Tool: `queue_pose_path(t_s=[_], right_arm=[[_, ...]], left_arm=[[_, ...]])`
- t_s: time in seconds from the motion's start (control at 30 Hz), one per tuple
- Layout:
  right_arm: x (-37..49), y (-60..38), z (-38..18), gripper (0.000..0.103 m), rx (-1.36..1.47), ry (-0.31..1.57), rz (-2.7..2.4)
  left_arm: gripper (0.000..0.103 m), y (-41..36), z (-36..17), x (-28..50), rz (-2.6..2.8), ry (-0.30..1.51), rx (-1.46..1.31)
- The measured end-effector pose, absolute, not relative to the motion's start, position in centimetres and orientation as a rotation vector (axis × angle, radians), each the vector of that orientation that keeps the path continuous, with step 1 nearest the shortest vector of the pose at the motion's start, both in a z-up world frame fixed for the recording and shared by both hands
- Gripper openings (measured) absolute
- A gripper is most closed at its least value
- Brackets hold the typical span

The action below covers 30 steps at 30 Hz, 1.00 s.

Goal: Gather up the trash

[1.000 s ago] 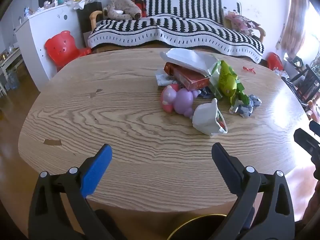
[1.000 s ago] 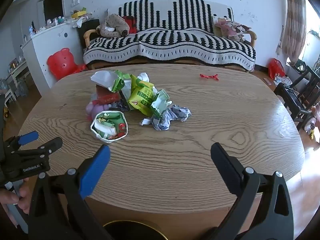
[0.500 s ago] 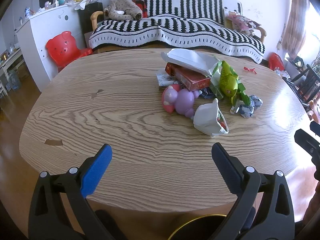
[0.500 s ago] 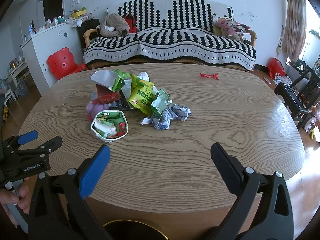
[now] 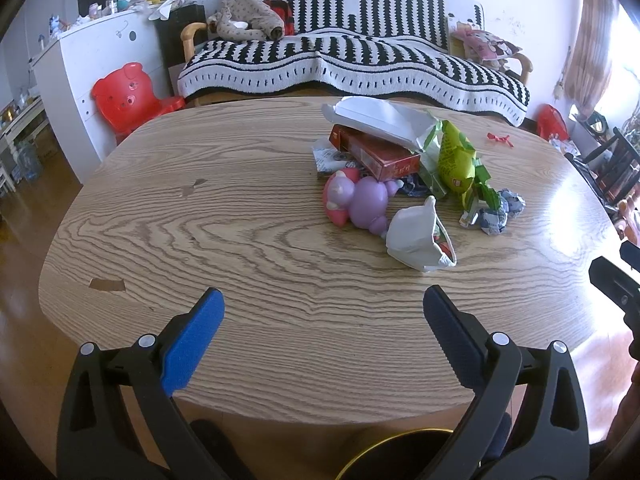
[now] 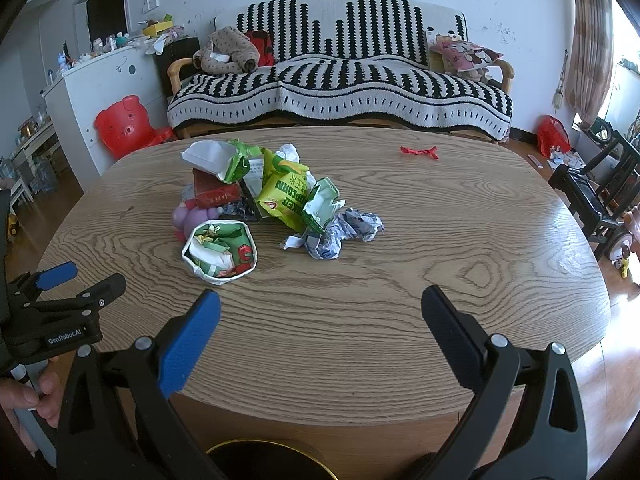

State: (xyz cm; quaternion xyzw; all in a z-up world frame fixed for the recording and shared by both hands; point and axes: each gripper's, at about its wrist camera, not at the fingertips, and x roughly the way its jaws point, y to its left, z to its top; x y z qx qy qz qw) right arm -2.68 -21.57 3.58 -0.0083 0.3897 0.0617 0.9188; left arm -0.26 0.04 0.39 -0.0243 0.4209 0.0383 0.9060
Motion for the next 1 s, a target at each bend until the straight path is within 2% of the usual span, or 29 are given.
queue_pose_path(t_s=[1.0], right_arm=[[-1.0, -22.2, 3.0, 0.097, -0.023, 0.831, 0.114]], left_arm=[[0.097, -0.4, -0.6, 0.8, 0.08, 0.895, -0.069]])
